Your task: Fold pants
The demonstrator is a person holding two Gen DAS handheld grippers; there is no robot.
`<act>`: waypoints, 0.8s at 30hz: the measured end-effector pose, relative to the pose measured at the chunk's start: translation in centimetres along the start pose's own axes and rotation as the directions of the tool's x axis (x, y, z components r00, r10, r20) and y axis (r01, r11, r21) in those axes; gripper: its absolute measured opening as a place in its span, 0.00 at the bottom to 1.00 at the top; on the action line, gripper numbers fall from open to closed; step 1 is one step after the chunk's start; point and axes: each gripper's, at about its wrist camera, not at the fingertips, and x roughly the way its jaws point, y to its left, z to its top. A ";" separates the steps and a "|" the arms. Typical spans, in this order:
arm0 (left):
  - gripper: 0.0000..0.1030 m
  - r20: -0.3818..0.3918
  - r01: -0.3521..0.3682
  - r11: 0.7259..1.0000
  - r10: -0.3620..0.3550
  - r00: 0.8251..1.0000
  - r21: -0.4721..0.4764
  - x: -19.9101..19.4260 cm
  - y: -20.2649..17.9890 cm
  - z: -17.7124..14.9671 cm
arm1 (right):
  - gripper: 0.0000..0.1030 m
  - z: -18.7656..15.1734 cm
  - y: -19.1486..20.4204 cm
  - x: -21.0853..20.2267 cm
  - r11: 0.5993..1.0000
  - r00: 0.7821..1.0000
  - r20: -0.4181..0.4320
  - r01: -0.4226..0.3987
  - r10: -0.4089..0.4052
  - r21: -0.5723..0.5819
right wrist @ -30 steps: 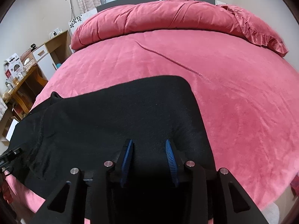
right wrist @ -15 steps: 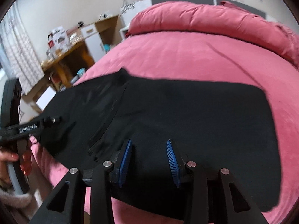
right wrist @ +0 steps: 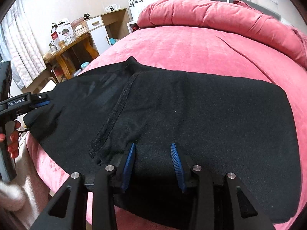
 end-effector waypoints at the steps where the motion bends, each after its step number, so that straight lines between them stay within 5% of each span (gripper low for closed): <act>1: 0.58 0.007 -0.017 1.000 0.017 1.000 -0.014 -0.1 0.8 0.1 | 0.39 0.0 0.0 0.0 1.000 1.000 0.001 0.001 -0.001 -0.001; 9: 0.59 0.003 -0.110 0.977 0.112 0.994 -0.182 -0.6 7.3 1.2 | 0.39 -0.1 -0.3 0.0 1.000 1.000 0.006 -0.013 0.013 0.012; 17: 0.60 -0.084 -0.055 0.976 0.038 0.996 -0.209 -0.5 11.6 1.8 | 0.39 -0.2 -0.5 -0.2 0.999 1.000 0.012 -0.025 0.025 0.020; 24: 0.67 -0.123 0.030 0.924 -0.083 0.989 -0.380 -0.6 16.5 0.1 | 0.39 -0.2 -0.7 -0.2 0.999 0.999 0.014 -0.033 0.032 0.027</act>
